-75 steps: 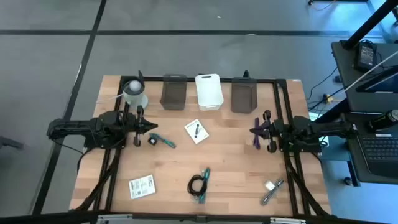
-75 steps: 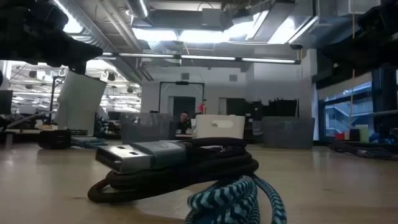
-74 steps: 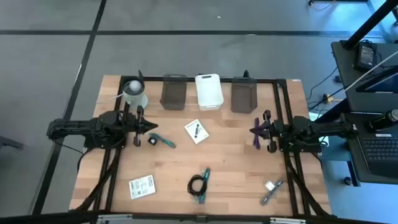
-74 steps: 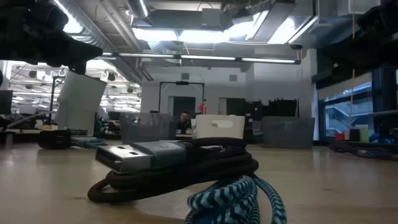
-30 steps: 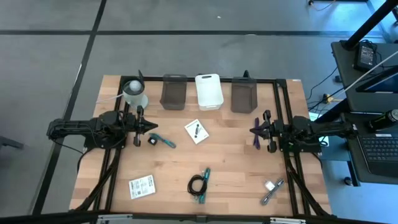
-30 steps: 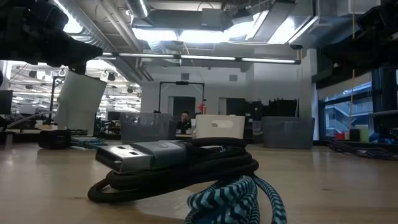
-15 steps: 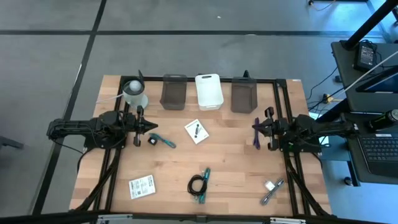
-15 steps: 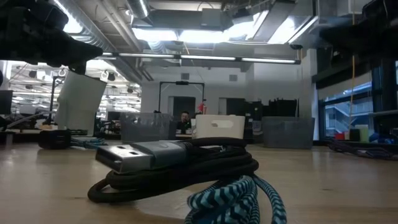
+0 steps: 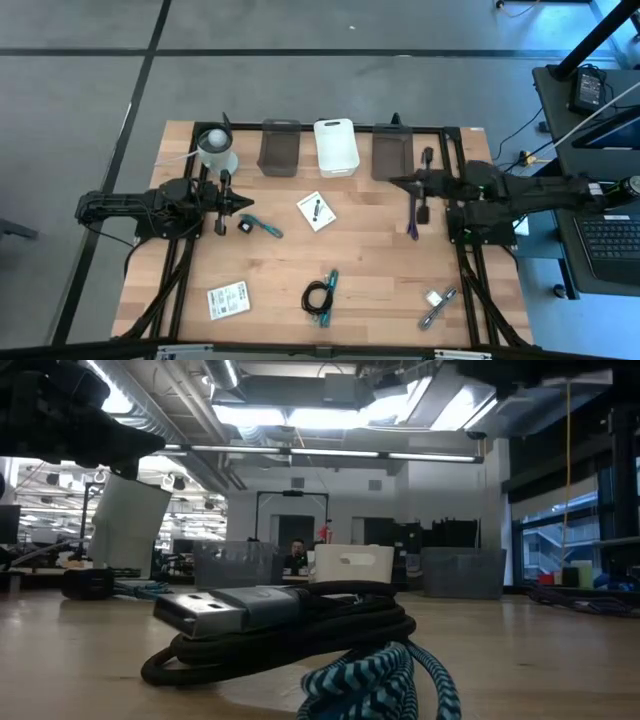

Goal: Pick and place items into bin
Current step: Put the violet charger cable into the right black bin

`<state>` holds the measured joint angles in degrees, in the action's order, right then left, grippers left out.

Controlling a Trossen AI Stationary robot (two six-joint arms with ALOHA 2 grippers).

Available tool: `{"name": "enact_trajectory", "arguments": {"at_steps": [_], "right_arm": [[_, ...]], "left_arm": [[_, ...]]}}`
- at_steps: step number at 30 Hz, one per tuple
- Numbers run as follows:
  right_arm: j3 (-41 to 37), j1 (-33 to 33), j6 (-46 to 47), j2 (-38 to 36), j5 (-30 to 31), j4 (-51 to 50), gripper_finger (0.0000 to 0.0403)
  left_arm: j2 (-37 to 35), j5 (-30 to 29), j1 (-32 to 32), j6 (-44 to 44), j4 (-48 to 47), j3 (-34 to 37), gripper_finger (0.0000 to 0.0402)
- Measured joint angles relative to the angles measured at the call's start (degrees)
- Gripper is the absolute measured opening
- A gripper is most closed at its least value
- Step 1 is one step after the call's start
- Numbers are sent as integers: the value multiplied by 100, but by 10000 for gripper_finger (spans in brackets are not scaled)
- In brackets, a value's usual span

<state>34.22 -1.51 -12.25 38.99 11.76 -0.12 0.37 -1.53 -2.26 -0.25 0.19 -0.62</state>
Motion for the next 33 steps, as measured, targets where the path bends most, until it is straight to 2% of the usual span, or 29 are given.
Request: {"name": "enact_trajectory", "arguments": {"at_steps": [4, 8, 12, 15, 19, 22, 26, 30, 33], "right_arm": [[914, 25, 154, 1124, 365, -339, 5], [2019, 52, 1045, 2142, 797, -1257, 5], [3244, 280, 2420, 3072, 1159, -3080, 6], [4067, 499, 3638, 3660, 1194, -4528, 6], [4740, 690, 5046, 4226, 1178, -6222, 6], [4950, 763, 6233, 4428, 1141, -7334, 6], [4793, 794, 7353, 4460, 1063, -8395, 14], [4349, 800, 7777, 4460, 1039, -8593, 49], [3837, 856, 8002, 4460, 730, -8481, 86]], "left_arm": [[0, 1, 1, 0, 0, -1, 1], [0, -1, 0, 0, 0, 0, 1], [1, -1, 0, 0, 0, -2, 1], [1, -1, 1, 0, 0, -1, 1], [0, -1, 0, 0, -1, -1, 1], [0, -1, 1, 0, -2, -2, 1], [0, -1, 2, 0, 0, -2, 1], [0, -1, 1, 0, -1, -1, 1], [0, -1, 1, 0, 0, -1, 1]]}}
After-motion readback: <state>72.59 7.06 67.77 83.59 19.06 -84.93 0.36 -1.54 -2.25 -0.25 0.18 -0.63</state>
